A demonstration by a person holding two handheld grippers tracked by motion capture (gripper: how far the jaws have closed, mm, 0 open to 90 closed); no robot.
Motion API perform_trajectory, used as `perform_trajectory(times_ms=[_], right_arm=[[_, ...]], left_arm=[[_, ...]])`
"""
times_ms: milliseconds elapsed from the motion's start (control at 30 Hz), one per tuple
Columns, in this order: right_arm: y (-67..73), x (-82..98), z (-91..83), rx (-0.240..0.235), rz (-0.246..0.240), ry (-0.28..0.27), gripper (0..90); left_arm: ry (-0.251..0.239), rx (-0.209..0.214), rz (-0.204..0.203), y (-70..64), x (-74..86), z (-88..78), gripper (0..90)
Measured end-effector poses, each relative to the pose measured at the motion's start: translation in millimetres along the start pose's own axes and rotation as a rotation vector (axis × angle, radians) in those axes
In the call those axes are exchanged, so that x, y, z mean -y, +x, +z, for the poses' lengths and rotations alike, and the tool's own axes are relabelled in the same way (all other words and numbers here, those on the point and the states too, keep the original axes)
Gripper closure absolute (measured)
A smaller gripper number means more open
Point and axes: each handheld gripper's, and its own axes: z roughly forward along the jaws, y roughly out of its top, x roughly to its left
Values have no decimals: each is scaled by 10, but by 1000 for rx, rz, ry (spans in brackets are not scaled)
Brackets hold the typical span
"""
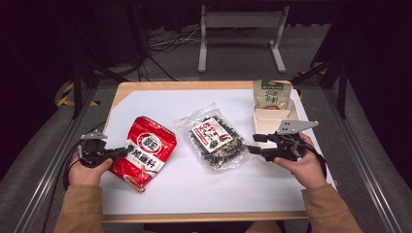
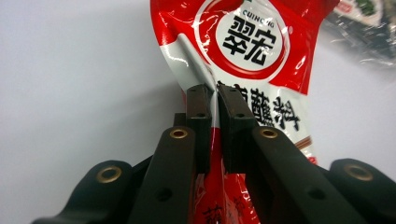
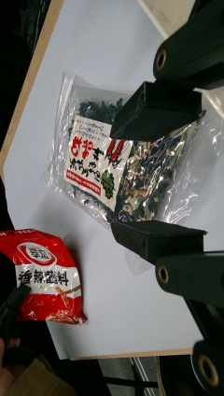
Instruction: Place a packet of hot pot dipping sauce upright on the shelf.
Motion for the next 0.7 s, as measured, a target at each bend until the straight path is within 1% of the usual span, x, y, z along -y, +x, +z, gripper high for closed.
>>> perform_trajectory(times_ms=[33,100,167,200,233,300,333,367,400,500,533,667,700], right_arm=[[7,-3,1,-1,0,1,481],[17,-8,4,-5,0,-1,483],[30,-16,2,-4,6,-5,485],[30,-16,2,-4,6,-5,485],[40,-22,0,-9,10,-9,486],[63,-34,-3,-14,18,-19,488],[73,-38,-1,-18,21,-22,489],[85,-43,2,-19,22,-23,489],[85,-43,2,-19,22,-23,489],[133,-61,19,-31,23,-29,489],[150,-69,25,-37,25,-30,488],[202,-95,53,-52,27,-40,485],[209,-99,60,-53,24,-40,485]], left_arm=[[-6,11,16,-32,-15,-12,838],[-15,18,27,-91,-41,-34,839],[-35,24,56,-156,-78,-69,839],[-35,24,56,-156,-78,-69,839],[-43,31,67,-183,-97,-87,839],[-66,38,80,-235,-124,-119,839],[-90,49,92,-294,-152,-155,839],[-105,50,98,-324,-164,-171,839],[-105,50,98,-324,-164,-171,839],[-162,56,135,-451,-206,-218,839],[-174,58,153,-476,-219,-225,839],[-211,66,175,-584,-249,-239,839],[-221,72,188,-619,-268,-229,839]])
